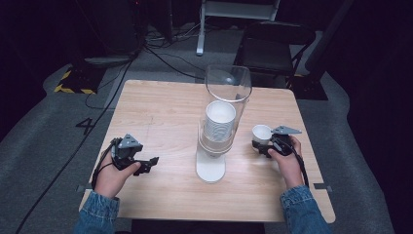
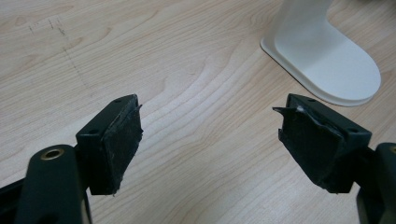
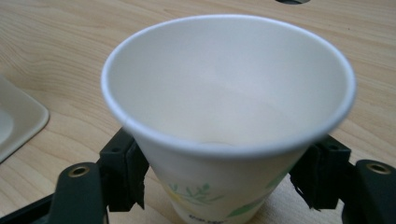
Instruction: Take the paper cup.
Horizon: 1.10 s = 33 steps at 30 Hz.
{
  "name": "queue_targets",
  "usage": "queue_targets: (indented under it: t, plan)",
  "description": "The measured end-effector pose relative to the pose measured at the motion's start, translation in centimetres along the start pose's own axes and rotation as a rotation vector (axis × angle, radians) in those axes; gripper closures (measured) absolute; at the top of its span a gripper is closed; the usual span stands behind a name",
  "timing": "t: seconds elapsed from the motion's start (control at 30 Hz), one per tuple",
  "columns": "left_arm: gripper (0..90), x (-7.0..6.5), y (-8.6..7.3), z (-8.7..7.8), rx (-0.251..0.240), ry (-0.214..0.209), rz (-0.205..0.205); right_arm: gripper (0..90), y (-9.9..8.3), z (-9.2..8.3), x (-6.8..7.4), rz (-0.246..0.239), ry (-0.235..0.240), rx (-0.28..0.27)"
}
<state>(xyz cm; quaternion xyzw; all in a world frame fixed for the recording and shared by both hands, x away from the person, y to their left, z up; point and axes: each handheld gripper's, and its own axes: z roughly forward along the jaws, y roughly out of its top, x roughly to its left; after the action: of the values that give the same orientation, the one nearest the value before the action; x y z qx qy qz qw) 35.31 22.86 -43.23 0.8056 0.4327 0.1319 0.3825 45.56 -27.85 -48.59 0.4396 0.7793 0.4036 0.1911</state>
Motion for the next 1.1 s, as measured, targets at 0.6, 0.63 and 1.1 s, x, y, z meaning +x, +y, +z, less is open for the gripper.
queue_targets:
  t: [0.6,0.63,1.1]
  plan:
    - [20.7,0.0,0.3,0.4,0.007,-0.013,0.005,16.1,-0.5,-1.3,0.1,0.062,-0.025,-0.026]
    - [20.7,0.0,0.3,0.4,0.005,-0.013,0.005,16.1,-0.5,-1.4,0.1,0.058,-0.018,-0.024]
    - [20.6,-0.1,0.3,0.3,0.008,-0.015,0.018,16.0,-0.5,-5.9,0.8,0.039,-0.003,-0.077]
